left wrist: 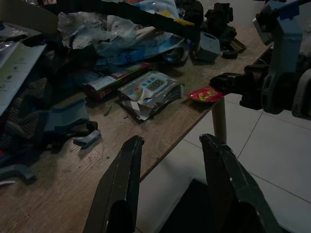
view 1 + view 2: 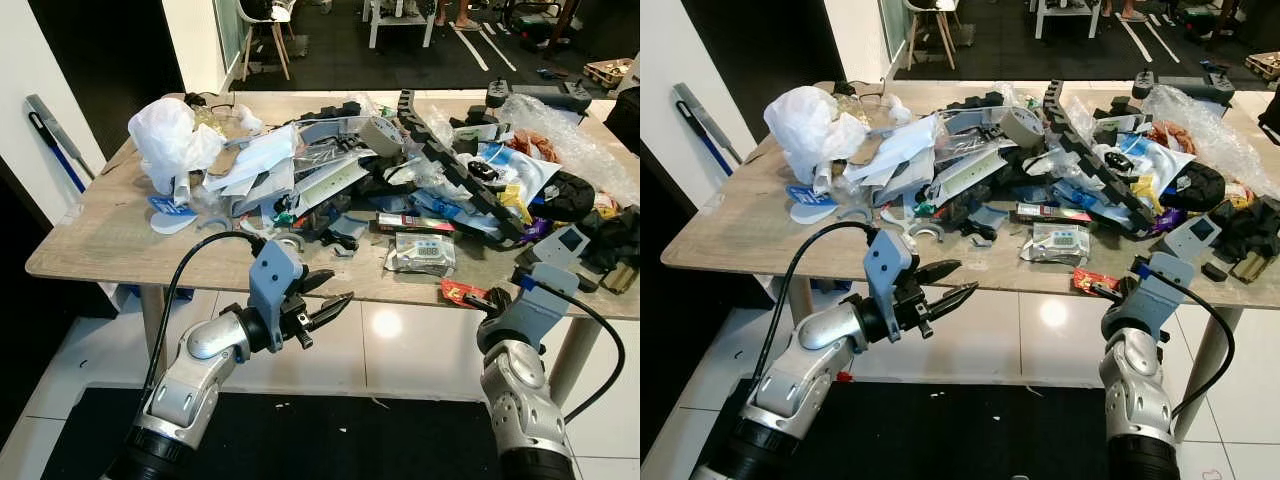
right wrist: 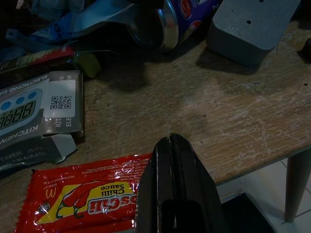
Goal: Picking trash to rubbish bin
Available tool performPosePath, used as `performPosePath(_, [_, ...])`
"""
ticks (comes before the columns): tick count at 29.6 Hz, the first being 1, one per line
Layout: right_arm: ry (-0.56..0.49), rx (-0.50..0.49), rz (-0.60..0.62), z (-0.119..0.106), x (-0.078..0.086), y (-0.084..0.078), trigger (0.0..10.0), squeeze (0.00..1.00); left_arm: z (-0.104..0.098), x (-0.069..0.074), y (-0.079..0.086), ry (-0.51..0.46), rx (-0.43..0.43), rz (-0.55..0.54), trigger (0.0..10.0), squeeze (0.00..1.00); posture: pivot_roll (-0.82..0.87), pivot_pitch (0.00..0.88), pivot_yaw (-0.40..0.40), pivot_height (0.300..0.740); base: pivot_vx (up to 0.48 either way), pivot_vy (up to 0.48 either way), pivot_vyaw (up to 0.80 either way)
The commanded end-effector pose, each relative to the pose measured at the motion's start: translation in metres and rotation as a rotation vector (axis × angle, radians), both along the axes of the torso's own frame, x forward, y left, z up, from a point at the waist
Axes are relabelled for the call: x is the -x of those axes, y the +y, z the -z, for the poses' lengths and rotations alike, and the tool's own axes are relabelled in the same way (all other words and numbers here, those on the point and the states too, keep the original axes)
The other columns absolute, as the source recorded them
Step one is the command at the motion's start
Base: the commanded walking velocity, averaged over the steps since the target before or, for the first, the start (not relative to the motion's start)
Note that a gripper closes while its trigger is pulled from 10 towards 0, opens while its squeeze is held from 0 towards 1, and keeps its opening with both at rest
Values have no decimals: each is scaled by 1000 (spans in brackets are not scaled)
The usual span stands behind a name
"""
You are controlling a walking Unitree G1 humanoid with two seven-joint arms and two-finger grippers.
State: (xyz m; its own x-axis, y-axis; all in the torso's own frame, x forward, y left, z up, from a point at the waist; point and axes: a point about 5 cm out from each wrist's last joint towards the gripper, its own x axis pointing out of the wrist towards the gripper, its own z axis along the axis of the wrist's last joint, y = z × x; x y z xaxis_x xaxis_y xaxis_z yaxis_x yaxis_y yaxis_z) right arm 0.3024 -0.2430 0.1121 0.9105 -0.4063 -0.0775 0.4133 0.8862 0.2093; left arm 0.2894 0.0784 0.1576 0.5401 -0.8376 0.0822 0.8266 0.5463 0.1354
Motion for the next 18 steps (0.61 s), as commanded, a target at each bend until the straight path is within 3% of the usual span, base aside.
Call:
performPosePath(1, [10,-33,11,8,4,0,0,0,3,0,0,0,-14,-1,10000,0,-63,125,65,740,0,0,0])
performPosePath(5, [-100,-22,14,-9,1,0,0,0,3,0,0,-1,-13,-2,10000,0,-63,125,65,740,0,0,0])
performPosePath(8, [-276,3,-20,-39,-1,4,0,0,1,-1,0,-9,-9,-2,10000,0,-63,120,68,740,0,0,0])
performPosePath(14, [-346,16,-68,-54,-4,10,0,0,0,-2,0,-13,-2,-5,10000,0,-65,115,68,740,0,0,0])
performPosePath(18, [-310,16,-123,-49,-5,17,0,0,0,-2,0,-15,-2,-6,10000,0,-64,110,65,740,0,0,0])
